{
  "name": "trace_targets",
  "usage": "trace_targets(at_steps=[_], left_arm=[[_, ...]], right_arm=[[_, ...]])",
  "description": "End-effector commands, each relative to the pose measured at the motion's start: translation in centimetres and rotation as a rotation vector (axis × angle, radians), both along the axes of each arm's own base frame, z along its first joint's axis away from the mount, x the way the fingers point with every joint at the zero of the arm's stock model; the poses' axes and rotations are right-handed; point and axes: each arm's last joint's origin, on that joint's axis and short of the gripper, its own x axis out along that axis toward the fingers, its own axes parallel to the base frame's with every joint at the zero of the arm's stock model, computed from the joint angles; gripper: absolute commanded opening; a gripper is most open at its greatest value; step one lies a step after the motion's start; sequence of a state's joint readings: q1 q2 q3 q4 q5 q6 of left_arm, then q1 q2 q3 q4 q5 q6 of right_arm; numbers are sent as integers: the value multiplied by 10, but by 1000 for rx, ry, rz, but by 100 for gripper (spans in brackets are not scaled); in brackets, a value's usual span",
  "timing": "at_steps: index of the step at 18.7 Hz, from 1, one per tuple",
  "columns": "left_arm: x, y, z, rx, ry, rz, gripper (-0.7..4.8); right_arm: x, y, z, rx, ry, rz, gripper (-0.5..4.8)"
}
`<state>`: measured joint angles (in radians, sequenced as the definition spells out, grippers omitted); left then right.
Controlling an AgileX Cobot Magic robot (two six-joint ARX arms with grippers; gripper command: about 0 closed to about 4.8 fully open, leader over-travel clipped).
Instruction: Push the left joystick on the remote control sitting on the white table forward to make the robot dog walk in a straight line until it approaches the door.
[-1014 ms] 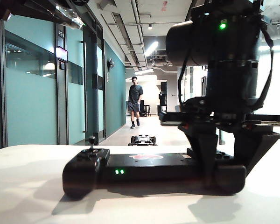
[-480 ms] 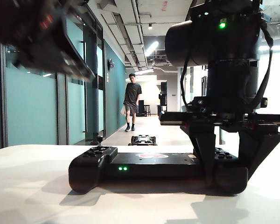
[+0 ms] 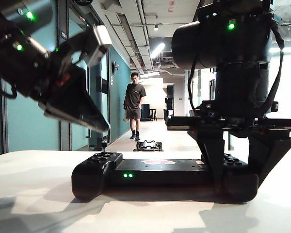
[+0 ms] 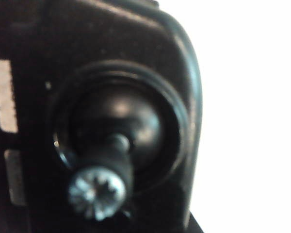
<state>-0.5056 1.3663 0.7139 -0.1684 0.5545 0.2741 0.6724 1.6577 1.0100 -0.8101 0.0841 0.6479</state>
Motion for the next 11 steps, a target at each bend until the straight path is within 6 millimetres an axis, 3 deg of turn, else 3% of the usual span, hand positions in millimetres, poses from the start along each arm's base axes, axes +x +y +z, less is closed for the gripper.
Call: trace_targets(at_steps=[1, 11], left_arm=[[5, -4, -3, -50, -15, -46, -5], [18, -6, -22, -33, -13, -39, -5]], right_arm=[[-1, -1, -2, -7, 23, -11, 198], [-2, -2, -2, -13, 31, -11, 198]])
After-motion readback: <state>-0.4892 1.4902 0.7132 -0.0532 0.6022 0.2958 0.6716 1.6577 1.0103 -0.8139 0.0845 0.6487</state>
